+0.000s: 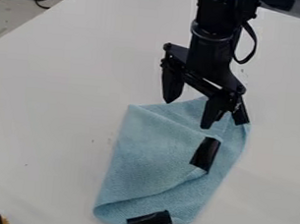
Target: Unfold the cloth from right to left
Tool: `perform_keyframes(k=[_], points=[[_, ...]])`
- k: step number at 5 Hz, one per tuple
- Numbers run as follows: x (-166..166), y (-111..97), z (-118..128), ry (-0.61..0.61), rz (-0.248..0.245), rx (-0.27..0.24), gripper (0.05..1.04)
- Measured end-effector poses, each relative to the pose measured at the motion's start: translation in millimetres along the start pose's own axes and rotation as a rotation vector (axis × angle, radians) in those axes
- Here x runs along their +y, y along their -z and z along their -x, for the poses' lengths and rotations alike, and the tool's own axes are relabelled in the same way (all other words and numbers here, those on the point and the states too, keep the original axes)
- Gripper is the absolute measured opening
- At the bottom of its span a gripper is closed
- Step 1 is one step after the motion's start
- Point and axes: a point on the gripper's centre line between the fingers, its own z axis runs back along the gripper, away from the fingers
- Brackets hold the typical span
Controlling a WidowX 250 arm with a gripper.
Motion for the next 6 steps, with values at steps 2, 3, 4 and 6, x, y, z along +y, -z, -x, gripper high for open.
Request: perform_keyframes(k=[2,3,4,6], points=[[-16,21,-3,-0.027,0.019,0.042,1.000],[-29,40,-17,-0.058,0.037,0.005,1.000],[-40,67,-29,-0.098,0.092,-0.035,1.000],[-48,80,-38,-0.106,0.154,-0.079,0.946]])
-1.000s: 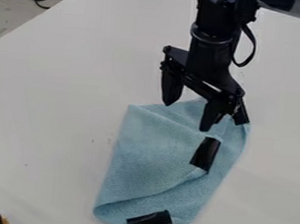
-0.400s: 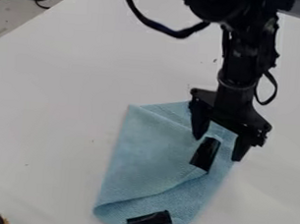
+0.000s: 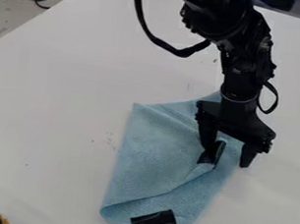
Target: Unfold the cloth from right to left
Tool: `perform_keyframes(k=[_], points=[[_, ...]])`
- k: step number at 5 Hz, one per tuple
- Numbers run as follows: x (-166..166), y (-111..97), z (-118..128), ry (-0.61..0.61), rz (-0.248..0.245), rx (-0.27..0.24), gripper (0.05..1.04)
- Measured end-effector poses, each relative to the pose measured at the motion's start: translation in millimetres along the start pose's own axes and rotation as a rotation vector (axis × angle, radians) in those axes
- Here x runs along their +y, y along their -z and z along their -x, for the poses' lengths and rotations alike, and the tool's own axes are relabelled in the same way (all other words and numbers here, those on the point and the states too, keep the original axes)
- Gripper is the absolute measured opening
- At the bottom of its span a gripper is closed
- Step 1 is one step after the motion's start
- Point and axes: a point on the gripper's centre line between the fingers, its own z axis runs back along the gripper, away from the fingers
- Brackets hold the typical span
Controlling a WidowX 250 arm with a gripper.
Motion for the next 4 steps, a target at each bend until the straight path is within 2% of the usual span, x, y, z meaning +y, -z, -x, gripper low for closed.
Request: perform_keyframes(k=[1,3,4], points=[[3.3,1.2,1.5,-0.012,-0.001,0.005,0.672],[2.7,1.2,3.7,-0.016,0.003,0.019,0.414],[3.0,0.7,3.2,-0.027,0.001,0.016,0.222]])
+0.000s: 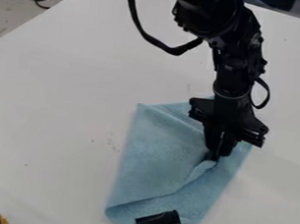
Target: Unfold the cloth from right to left
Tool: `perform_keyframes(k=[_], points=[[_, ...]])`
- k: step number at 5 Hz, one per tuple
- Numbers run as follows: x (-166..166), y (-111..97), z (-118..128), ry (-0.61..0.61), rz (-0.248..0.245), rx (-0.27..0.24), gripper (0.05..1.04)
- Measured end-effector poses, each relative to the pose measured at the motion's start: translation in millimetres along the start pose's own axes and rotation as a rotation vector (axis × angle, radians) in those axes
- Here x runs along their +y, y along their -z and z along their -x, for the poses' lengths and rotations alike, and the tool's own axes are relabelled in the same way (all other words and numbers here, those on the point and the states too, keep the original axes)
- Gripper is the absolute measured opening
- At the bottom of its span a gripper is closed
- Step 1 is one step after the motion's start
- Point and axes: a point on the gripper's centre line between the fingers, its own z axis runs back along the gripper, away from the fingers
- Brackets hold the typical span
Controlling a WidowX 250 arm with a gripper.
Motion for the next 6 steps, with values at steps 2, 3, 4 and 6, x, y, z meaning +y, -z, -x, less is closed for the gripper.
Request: perform_keyframes(k=[2,3,4,6], points=[[-3,-45,1,-0.041,-0.124,-0.010,0.074],[5,-70,12,-0.112,-0.156,-0.061,0.072],[21,-78,35,-0.181,-0.161,-0.115,0.072],[92,-85,78,-0.286,-0.197,-0.191,0.072]])
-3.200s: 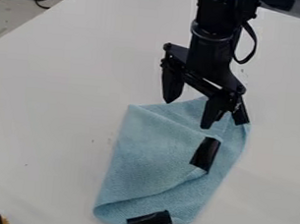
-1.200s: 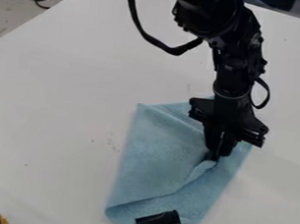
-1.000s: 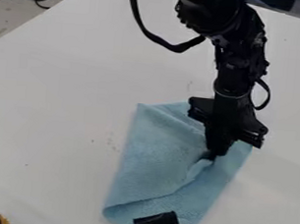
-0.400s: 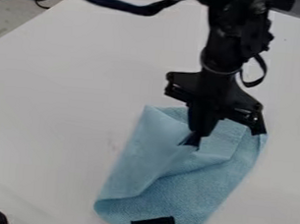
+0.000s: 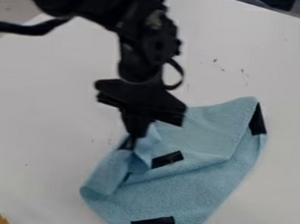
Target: Unfold the cloth from right to left
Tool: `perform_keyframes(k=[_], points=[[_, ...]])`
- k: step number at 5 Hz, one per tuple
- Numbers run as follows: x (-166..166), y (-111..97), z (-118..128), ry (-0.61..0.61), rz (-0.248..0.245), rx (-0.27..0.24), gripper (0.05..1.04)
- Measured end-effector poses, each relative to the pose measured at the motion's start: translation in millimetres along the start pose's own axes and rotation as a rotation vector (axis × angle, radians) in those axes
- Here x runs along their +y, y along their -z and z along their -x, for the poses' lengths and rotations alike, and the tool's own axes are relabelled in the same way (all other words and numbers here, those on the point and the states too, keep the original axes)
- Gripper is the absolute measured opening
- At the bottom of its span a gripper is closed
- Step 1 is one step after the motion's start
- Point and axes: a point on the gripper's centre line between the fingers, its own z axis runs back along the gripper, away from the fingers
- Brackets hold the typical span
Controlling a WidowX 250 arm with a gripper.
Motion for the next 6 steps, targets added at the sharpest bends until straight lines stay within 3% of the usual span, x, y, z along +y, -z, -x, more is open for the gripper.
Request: perform_keyframes(k=[2,4,5,6], points=[[51,1,-1,0.049,-0.069,-0.011,0.072],[83,3,-16,0.117,-0.087,0.003,0.099],[98,11,-19,0.109,-0.071,-0.021,0.272],[103,20,-16,0.099,-0.053,-0.014,0.555]])
